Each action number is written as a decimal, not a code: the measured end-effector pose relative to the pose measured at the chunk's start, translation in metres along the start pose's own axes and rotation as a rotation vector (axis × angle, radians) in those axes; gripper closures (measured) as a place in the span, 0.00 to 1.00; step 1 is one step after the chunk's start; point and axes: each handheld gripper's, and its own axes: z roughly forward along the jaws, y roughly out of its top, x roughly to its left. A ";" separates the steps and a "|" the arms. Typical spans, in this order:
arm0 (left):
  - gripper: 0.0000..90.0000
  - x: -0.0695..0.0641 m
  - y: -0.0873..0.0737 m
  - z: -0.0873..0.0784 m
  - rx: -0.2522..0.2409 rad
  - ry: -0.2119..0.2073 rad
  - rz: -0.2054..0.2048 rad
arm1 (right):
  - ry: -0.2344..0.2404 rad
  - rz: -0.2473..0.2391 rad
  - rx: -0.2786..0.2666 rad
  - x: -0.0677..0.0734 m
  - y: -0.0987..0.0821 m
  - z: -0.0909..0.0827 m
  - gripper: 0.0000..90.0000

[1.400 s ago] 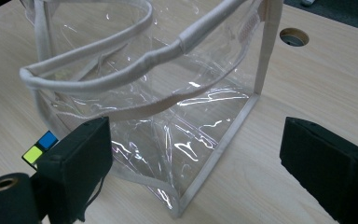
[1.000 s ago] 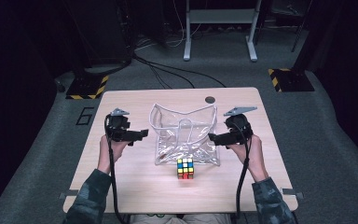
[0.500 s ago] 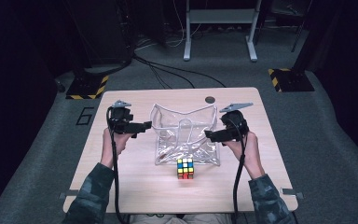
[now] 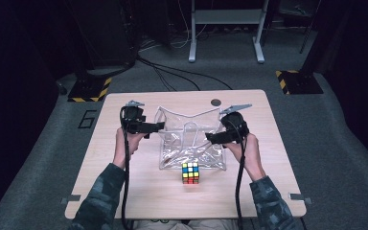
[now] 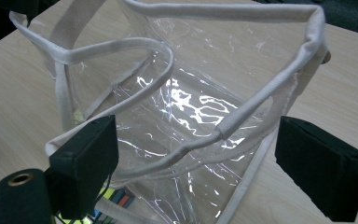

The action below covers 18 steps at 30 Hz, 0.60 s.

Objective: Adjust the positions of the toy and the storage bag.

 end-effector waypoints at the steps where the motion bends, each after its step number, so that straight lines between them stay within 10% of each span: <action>1: 0.08 0.000 0.000 0.002 0.004 0.001 -0.002 | -0.001 -0.001 0.002 0.000 0.000 0.002 0.14; 18: 0.24 -0.001 -0.015 0.022 0.068 -0.038 -0.008 | -0.016 0.023 0.061 -0.002 -0.012 0.027 0.28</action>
